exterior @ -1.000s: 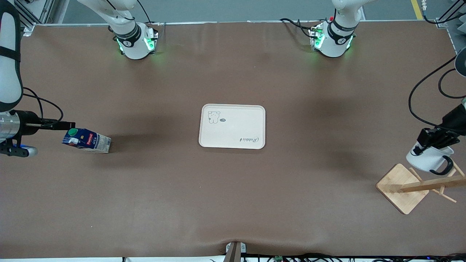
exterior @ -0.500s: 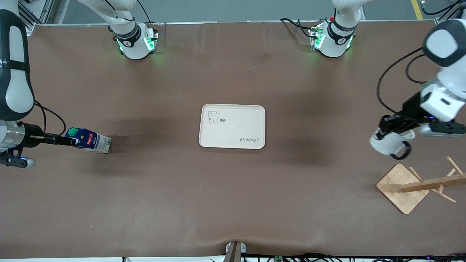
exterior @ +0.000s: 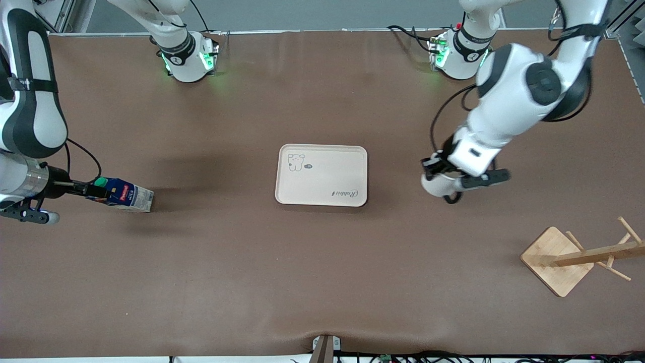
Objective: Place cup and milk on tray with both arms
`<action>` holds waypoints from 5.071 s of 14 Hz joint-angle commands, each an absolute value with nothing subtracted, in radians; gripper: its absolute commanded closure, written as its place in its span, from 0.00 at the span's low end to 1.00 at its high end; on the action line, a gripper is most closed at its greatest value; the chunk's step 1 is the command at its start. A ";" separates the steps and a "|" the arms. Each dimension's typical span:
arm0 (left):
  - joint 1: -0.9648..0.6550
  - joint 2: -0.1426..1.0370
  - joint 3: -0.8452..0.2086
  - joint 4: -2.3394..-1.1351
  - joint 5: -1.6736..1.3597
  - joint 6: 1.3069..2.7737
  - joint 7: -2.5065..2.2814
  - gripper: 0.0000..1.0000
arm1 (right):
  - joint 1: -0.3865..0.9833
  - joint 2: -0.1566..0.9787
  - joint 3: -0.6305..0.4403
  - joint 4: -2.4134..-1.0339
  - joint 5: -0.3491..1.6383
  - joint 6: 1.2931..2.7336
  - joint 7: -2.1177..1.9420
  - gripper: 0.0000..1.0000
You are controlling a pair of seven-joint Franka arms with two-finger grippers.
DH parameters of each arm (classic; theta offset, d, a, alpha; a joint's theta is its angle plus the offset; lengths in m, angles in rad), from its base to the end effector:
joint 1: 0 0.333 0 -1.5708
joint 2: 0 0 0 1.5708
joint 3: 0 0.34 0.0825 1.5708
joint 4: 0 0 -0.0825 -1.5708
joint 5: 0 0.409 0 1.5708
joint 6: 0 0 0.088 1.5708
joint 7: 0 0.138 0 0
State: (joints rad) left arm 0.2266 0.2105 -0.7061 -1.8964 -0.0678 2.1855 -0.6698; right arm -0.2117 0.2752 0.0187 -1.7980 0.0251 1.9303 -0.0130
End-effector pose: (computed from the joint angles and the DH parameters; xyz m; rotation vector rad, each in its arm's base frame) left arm 0.5749 -0.2837 0.4113 2.8890 0.3567 0.0018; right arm 0.6260 -0.1204 0.3641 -3.0776 0.2946 0.2156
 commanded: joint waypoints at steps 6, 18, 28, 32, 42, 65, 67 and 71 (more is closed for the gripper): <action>-0.199 0.682 -0.625 -1.554 0.156 2.177 -1.176 1.00 | -0.235 0.215 0.032 -1.911 0.002 1.995 -0.028 0.00; -0.295 0.784 -0.572 -1.557 0.160 2.092 -1.166 1.00 | -0.242 0.181 0.038 -2.014 0.015 2.141 -0.025 0.87; -0.337 0.793 -0.500 -1.554 0.160 2.094 -1.173 0.53 | -0.153 0.189 0.041 -1.789 0.015 1.864 -0.040 1.00; -0.334 0.772 -0.502 -1.545 0.160 2.095 -1.173 0.00 | -0.083 0.189 0.041 -1.733 0.043 1.707 -0.029 1.00; -0.083 0.464 -0.502 -1.440 0.261 1.858 -0.995 0.00 | 0.299 0.186 0.041 -1.721 0.137 1.652 0.380 1.00; -0.020 -0.112 -0.110 -1.638 0.086 1.586 -0.178 0.00 | 0.663 0.296 0.038 -1.845 0.118 2.095 0.922 0.32; -0.014 -0.101 -0.112 -1.628 0.078 1.585 -0.186 0.00 | 0.664 0.298 0.037 -1.844 0.117 2.095 0.922 0.08; -0.003 -0.087 -0.110 -1.628 0.041 1.589 -0.178 0.00 | 0.663 0.296 0.037 -1.842 0.110 2.092 0.922 0.00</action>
